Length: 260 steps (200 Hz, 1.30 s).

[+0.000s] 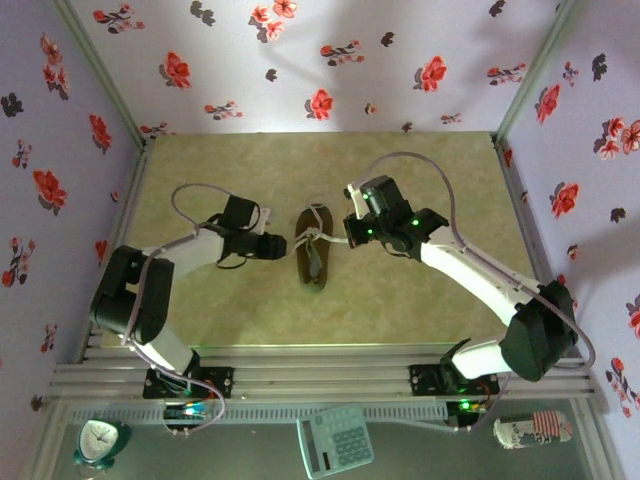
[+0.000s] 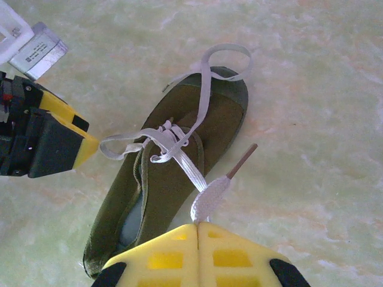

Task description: Tie the shoes

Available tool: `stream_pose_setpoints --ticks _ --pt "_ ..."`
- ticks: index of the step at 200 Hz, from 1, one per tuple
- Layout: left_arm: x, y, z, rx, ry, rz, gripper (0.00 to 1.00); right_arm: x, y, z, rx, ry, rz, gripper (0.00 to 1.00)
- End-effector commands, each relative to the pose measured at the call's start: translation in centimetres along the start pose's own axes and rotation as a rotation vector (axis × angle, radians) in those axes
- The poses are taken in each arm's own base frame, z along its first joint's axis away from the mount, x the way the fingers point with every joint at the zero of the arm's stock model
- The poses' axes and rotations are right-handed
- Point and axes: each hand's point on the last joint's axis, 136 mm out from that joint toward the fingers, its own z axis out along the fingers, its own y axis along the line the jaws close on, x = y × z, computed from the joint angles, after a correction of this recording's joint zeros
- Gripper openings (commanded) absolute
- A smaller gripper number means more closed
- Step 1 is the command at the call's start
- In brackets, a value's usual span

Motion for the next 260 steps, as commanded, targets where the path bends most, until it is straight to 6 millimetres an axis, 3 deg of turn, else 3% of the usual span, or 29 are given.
stream_pose_setpoints --ticks 1,61,94,120,139,169,207,260 --pt "-0.1 -0.4 1.2 0.035 0.006 0.041 0.56 -0.3 0.6 -0.1 -0.022 -0.005 -0.005 0.00" --pt "-0.5 -1.0 2.9 0.052 0.033 0.062 0.54 -0.3 0.6 -0.1 -0.024 -0.005 -0.004 0.00" --pt "-0.9 -1.2 3.1 0.059 0.022 0.071 0.39 -0.1 0.6 0.0 -0.025 -0.002 0.001 0.00" --pt "-1.2 -1.2 3.1 0.052 0.012 0.072 0.19 -0.1 0.5 -0.1 -0.018 0.001 0.001 0.00" --pt "-1.6 -1.5 2.1 0.051 -0.016 0.077 0.09 -0.1 0.7 -0.3 -0.024 0.011 -0.002 0.00" --pt "-2.9 -2.7 -0.5 0.069 -0.093 0.096 0.02 0.9 2.3 0.1 -0.116 0.092 -0.023 0.00" --pt "-4.1 -4.4 -3.4 0.107 -0.170 0.128 0.01 2.6 5.0 1.7 -0.284 0.199 -0.024 0.00" --pt "-3.8 -5.8 -4.4 0.150 -0.173 0.151 0.01 4.9 7.7 4.5 -0.482 0.312 -0.010 0.00"
